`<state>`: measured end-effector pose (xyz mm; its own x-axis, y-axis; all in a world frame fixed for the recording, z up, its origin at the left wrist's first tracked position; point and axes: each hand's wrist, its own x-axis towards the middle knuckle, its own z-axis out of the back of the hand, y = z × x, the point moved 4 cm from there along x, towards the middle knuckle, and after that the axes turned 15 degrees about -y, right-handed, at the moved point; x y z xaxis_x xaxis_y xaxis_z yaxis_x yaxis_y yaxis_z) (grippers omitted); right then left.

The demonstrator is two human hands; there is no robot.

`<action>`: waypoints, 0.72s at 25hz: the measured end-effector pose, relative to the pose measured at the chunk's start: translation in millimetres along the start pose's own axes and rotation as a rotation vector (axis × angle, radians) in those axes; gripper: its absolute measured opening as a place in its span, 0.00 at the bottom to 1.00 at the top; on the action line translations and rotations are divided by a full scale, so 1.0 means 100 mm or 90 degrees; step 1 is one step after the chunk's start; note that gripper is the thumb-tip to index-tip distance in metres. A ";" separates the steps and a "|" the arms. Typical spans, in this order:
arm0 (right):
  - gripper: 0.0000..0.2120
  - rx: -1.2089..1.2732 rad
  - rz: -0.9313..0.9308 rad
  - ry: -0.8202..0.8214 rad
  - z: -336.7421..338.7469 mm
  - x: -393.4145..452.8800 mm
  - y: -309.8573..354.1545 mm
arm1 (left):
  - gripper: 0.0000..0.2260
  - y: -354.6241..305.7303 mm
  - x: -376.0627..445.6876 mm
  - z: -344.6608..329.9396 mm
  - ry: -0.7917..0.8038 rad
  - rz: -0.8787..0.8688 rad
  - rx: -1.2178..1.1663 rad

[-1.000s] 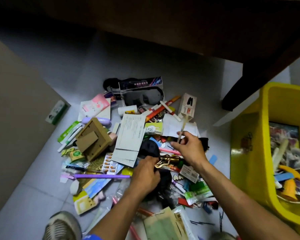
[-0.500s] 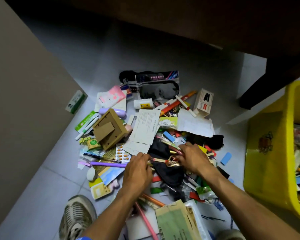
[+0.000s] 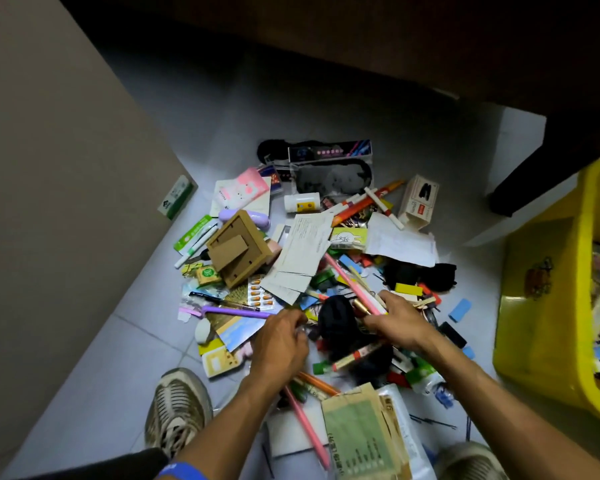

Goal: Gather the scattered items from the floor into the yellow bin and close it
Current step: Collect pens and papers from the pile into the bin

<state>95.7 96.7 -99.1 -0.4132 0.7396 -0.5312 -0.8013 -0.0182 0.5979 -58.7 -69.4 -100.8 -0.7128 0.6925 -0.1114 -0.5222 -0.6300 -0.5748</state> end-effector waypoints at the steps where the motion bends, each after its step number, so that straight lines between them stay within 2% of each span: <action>1: 0.11 0.140 -0.024 0.021 0.03 -0.07 0.04 | 0.11 -0.04 0.01 -0.01 -0.002 0.010 -0.015; 3: 0.10 0.346 -0.027 0.066 0.15 -0.22 0.10 | 0.11 -0.20 0.02 -0.03 -0.001 0.031 -0.040; 4: 0.09 0.396 -0.012 0.079 0.23 -0.29 0.14 | 0.11 -0.31 0.01 -0.01 0.002 0.035 -0.050; 8: 0.09 0.418 0.055 0.027 0.58 -0.53 0.20 | 0.11 -0.73 -0.07 0.12 -0.008 0.016 -0.109; 10: 0.15 0.487 0.061 0.001 0.74 -0.62 0.21 | 0.09 -0.94 -0.11 0.21 0.019 0.050 -0.236; 11: 0.17 0.531 0.055 0.002 0.82 -0.66 0.22 | 0.09 -1.07 -0.14 0.23 0.070 0.078 -0.318; 13: 0.21 0.603 0.055 0.029 0.97 -0.76 0.27 | 0.24 -1.39 -0.24 0.26 0.178 0.088 -0.409; 15: 0.22 0.661 0.054 0.062 1.12 -0.89 0.32 | 0.36 -1.68 -0.32 0.26 0.215 0.062 -0.444; 16: 0.22 0.684 0.055 0.064 1.21 -0.96 0.34 | 0.37 -1.80 -0.34 0.26 0.224 0.061 -0.477; 18: 0.22 0.703 0.064 0.023 1.51 -1.10 0.37 | 0.30 -2.02 -0.36 0.24 0.250 0.069 -0.532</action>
<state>176.5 115.6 72.3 -0.4817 0.7480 -0.4566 0.0548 0.5457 0.8362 61.4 24.5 39.3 -0.4485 0.8104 -0.3771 0.1534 -0.3459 -0.9257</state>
